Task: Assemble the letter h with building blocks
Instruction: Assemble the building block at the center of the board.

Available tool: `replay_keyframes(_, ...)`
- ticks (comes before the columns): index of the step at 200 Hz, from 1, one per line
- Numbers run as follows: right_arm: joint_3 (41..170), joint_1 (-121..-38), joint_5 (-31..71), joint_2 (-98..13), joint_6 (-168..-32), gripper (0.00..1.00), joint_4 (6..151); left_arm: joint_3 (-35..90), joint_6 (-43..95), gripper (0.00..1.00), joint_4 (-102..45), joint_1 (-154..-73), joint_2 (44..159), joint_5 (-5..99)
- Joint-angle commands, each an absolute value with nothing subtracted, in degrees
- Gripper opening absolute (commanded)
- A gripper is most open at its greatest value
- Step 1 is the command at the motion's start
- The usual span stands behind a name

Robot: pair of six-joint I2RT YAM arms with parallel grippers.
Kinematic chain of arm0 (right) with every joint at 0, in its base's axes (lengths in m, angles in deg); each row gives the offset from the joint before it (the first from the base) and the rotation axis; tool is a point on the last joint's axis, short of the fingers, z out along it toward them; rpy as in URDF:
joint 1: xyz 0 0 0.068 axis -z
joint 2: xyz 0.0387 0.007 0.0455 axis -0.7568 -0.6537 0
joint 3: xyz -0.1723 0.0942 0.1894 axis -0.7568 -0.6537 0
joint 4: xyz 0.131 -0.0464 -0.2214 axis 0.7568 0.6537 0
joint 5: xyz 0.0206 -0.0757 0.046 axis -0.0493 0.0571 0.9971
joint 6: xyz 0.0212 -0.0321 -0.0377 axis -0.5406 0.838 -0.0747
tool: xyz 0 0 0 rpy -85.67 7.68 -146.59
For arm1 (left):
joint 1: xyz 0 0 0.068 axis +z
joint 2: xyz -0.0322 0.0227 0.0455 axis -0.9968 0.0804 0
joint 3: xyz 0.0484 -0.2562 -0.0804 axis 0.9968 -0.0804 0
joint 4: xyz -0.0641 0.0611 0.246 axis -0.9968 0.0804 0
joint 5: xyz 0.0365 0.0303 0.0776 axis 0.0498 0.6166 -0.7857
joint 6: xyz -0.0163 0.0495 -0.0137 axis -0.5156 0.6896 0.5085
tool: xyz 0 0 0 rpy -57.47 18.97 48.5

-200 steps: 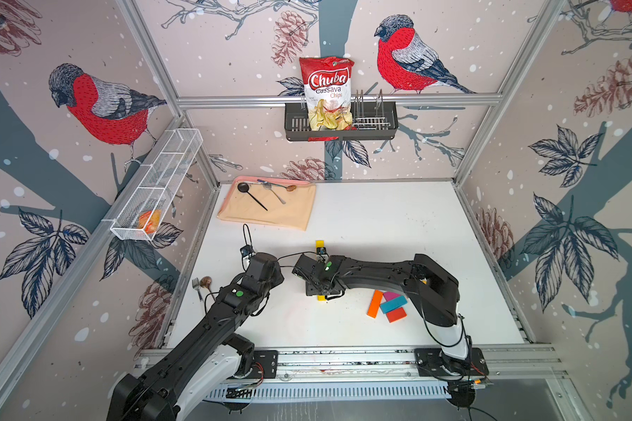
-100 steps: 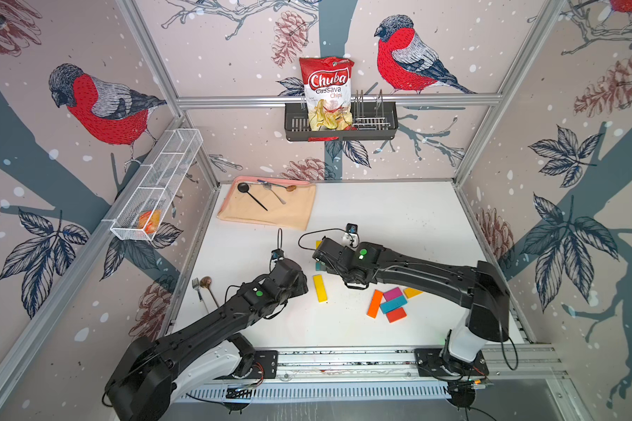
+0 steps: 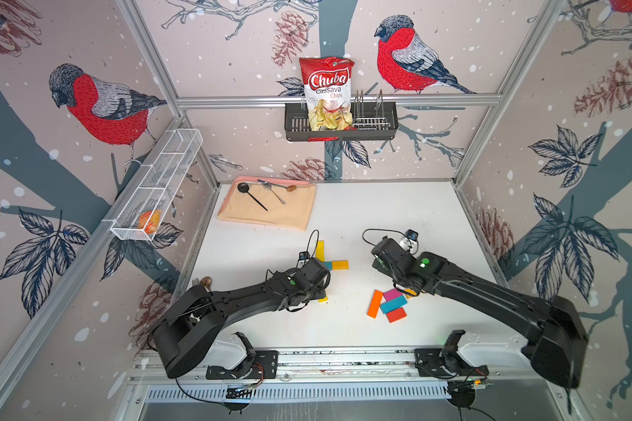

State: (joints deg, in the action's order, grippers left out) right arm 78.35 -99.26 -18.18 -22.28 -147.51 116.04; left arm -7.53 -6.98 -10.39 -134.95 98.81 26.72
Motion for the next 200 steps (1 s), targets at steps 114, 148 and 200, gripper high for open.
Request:
replay_keyframes(114,78.26,-95.12,-10.66,-19.11,-143.28,0.77,115.82,1.08,-3.29,0.19,-5.67,-134.96,110.99,28.53)
replay_keyframes(148,79.03,-95.03,-10.92,-19.54,-143.19,0.77,117.16,1.98,-3.87,0.11,-4.04,-134.6,111.47,27.42)
replay_keyframes(200,79.59,-94.71,-11.45,-18.95,-143.28,0.77,118.64,0.93,-5.35,0.0,-2.85,-134.39,109.87,28.38)
